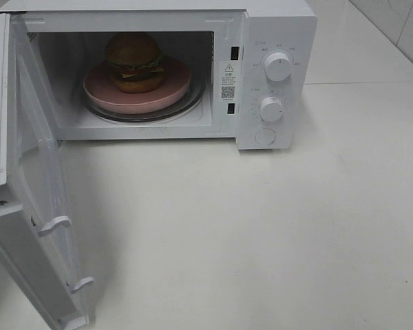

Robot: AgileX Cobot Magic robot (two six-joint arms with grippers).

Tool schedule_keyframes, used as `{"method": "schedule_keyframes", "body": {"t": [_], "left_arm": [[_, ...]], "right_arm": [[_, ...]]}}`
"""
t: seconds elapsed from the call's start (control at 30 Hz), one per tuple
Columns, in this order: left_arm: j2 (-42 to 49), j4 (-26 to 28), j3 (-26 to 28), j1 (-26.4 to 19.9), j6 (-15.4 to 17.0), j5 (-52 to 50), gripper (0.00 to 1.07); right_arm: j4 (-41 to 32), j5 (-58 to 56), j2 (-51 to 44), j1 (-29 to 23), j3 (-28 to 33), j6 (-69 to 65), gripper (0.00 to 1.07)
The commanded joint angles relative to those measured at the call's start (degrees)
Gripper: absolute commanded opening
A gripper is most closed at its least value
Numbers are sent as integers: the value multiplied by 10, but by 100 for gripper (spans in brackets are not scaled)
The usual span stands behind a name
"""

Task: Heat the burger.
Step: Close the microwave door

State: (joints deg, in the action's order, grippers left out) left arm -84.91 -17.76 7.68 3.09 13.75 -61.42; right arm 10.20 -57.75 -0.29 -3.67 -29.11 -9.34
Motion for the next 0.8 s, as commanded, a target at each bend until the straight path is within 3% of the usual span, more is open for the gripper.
{"method": "schedule_keyframes", "body": {"t": [0.03, 0.2, 0.4, 0.5, 0.73, 0.8], "left_arm": [[-18, 10, 1, 22, -10, -23, 0], [-65, 19, 15, 57, -14, -53, 0], [-79, 17, 25, 56, -12, -62, 0], [-83, -3, 42, 56, 7, -56, 0], [-83, -14, 72, 57, 18, -44, 0], [-83, -10, 97, 77, 16, -10, 0]], "right_arm": [[-2, 1, -14, 5, 2, -5, 76], [-2, 1, -14, 5, 2, -5, 76], [-2, 1, -14, 5, 2, -5, 76], [-2, 1, -14, 5, 2, -5, 76], [-2, 1, -14, 5, 2, -5, 76], [-2, 1, -14, 5, 2, -5, 76]]}}
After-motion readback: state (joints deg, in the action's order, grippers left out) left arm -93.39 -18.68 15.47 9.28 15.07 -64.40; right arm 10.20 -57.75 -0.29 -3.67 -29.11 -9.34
